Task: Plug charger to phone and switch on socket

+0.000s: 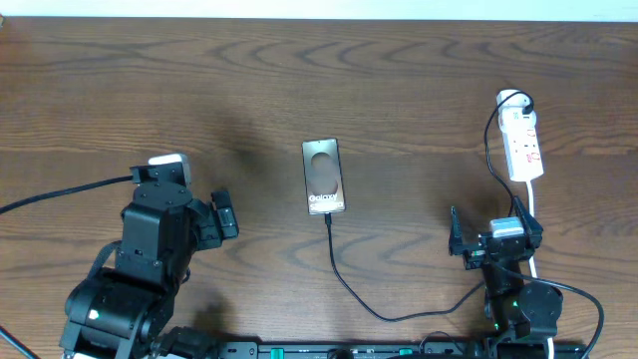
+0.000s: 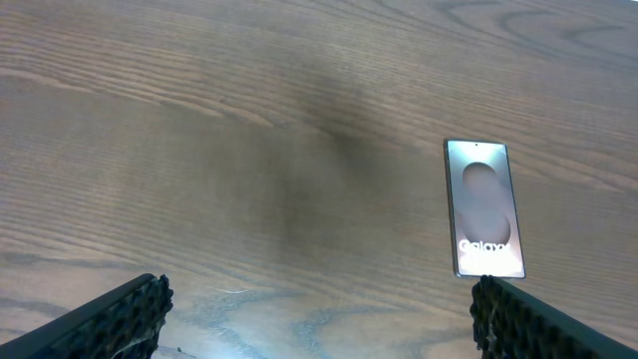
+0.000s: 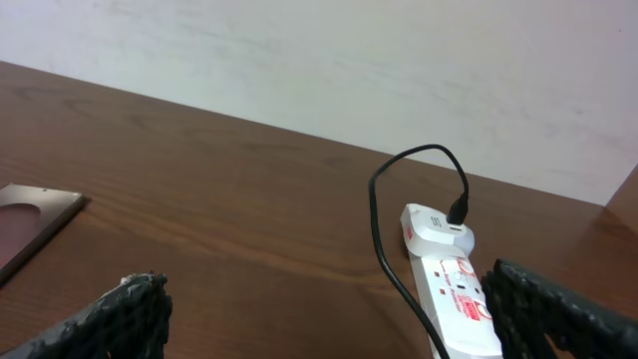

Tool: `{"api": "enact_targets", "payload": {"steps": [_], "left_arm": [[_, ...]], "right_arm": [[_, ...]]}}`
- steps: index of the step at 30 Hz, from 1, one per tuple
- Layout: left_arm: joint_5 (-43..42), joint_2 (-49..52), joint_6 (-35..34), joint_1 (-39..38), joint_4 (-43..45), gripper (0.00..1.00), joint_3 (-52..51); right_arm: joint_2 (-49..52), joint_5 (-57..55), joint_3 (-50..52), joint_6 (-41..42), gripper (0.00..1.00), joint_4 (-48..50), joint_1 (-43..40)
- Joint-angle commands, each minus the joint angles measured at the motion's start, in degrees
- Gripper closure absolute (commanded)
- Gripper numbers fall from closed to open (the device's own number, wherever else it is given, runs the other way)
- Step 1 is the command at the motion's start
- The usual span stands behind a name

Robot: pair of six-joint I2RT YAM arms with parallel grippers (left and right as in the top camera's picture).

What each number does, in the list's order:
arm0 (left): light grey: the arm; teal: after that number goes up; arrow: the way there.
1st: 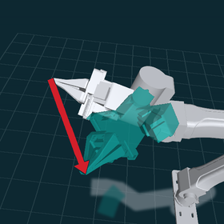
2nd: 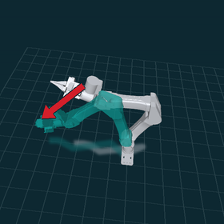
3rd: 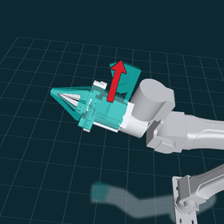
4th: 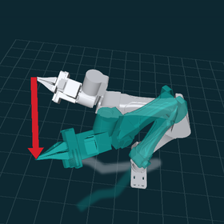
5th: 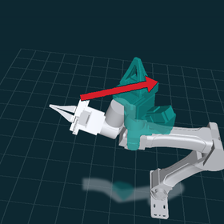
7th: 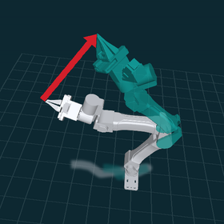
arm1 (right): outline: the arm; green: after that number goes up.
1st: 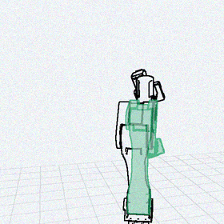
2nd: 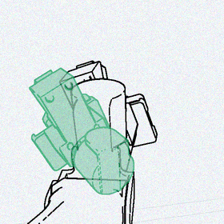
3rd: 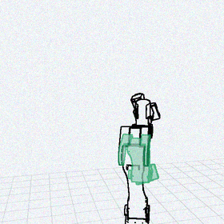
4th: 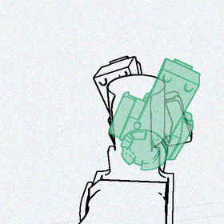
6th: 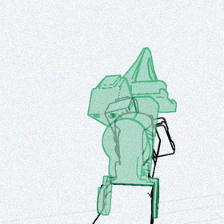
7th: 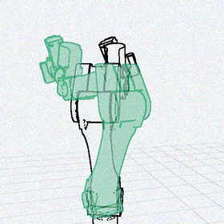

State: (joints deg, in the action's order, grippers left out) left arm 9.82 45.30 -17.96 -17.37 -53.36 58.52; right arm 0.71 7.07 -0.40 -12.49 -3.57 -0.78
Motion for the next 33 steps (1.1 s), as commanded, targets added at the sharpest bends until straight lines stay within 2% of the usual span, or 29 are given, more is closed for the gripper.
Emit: {"api": "enact_targets", "payload": {"steps": [1, 8, 16, 19, 24, 33], "left_arm": [[1.0, -1.7, 0.3, 0.2, -0.3, 0.02, -0.5], [-0.3, -12.5, -0.1, 3.8, 0.3, 0.02, -5.4], [-4.4, -33.7, 0.4, 12.3, 10.6, 0.02, -22.4], [-5.6, -38.6, 1.1, 14.4, 15.7, 0.02, -28.0], [-8.3, -42.6, 6.2, 15.7, 29.2, 0.02, -37.4], [-9.5, -45.2, 6.6, 15.8, 51.6, 0.02, -53.9]], "right_arm": [[-0.4, 0.8, 0.1, 0.9, 0.01, -0.1, 0.5], [-0.4, 0.8, 0.1, 0.9, 0.01, -0.1, 0.4], [-0.4, 0.8, 0.1, 0.9, 0.01, -0.1, 0.5], [-0.4, 0.8, 0.1, 0.9, 0.01, -0.1, 0.5], [-0.4, 0.8, 0.1, 0.9, 0.01, -0.1, 0.5], [-0.4, 0.8, 0.1, 0.9, 0.01, -0.1, 0.5]]}}
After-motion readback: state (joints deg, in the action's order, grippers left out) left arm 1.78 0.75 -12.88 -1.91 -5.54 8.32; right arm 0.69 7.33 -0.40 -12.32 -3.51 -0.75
